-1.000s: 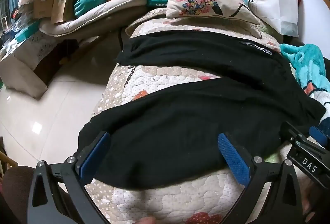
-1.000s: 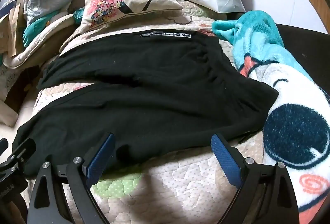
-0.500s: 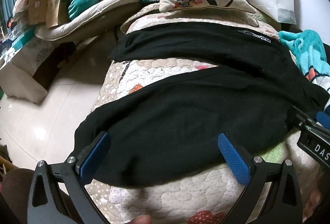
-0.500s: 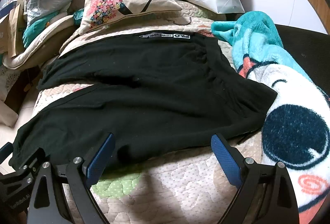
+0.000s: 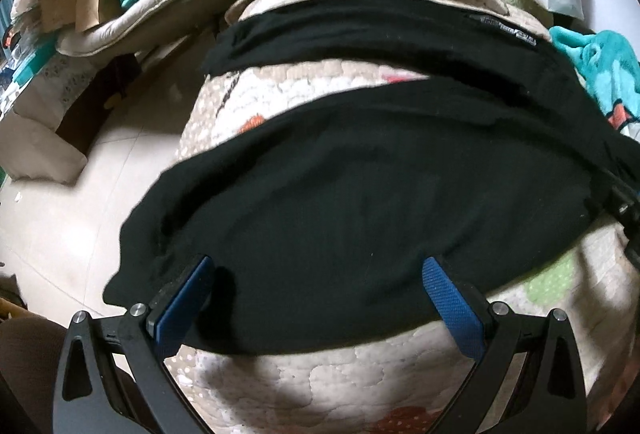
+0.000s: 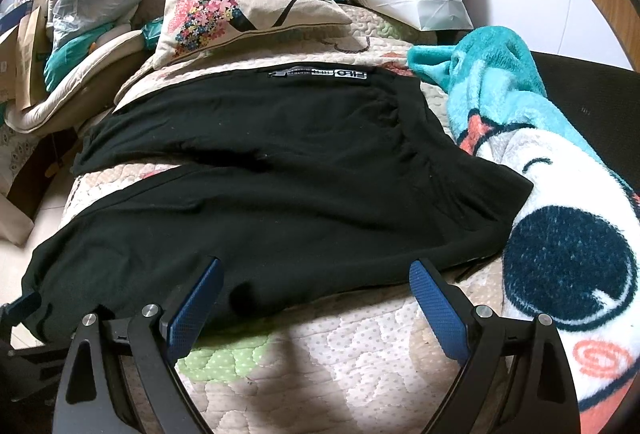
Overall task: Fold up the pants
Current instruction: 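Position both grippers open over the waistband edge of the black pants, then close the left gripper on the pants waistband while the right gripper grasps the waistband too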
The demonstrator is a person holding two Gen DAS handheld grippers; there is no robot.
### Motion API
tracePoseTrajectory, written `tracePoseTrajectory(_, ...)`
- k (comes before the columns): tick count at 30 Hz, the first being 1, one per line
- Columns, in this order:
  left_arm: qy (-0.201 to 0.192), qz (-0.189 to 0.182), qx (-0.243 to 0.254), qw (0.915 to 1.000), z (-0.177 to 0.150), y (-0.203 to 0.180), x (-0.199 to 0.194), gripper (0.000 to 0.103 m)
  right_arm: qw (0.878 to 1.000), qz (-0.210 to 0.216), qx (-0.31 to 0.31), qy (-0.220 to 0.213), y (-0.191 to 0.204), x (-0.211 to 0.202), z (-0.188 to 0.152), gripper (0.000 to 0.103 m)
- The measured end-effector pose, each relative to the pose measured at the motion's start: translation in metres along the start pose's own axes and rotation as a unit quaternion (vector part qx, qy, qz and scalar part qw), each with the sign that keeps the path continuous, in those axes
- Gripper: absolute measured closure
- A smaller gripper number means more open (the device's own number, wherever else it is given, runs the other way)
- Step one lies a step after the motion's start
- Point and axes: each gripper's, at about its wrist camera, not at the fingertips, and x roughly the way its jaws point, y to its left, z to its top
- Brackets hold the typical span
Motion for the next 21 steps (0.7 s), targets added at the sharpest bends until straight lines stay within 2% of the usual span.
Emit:
tracePoseTrajectory(3, 0.006, -0.011, -0.016, 0.9998, 0.0, 0.004, 0.002, 0.0, 1.0, -0.001, -0.001, -0.003, -0.001, -0.002, 0.001, 0.006)
tracePoseTrajectory(6, 0.013, -0.04, -0.046, 0.9981, -0.003, 0.015, 0.006, 0.0, 1.0, -0.005, -0.003, -0.011, -0.001, -0.004, 0.002, 0.006)
tracePoseTrajectory(10, 0.027, -0.045, -0.041, 0.9978, -0.001, 0.014, 0.003, 0.001, 1.0, 0.006, -0.001, -0.021, -0.003, -0.01, 0.005, 0.006)
tracePoseTrajectory(11, 0.032, -0.052, -0.046, 0.9971, 0.001, 0.015, -0.001, 0.004, 1.0, 0.015, -0.001, -0.022, -0.003, -0.011, 0.007, 0.006)
tracePoseTrajectory(13, 0.032, -0.087, -0.057, 0.9941, 0.009, 0.019, -0.015, 0.032, 0.999, 0.037, -0.003, -0.023, -0.004, -0.018, 0.016, 0.006)
tracePoseTrajectory(17, -0.007, -0.128, -0.044, 0.9907, 0.035, 0.028, -0.048, 0.034, 0.995, 0.097, -0.009, -0.015, -0.013, -0.037, 0.057, 0.006)
tracePoseTrajectory(21, -0.041, -0.126, 0.01, 0.9911, 0.079, 0.042, -0.064, 0.034, 0.99, 0.133, -0.053, -0.006, -0.022, -0.039, 0.107, 0.006)
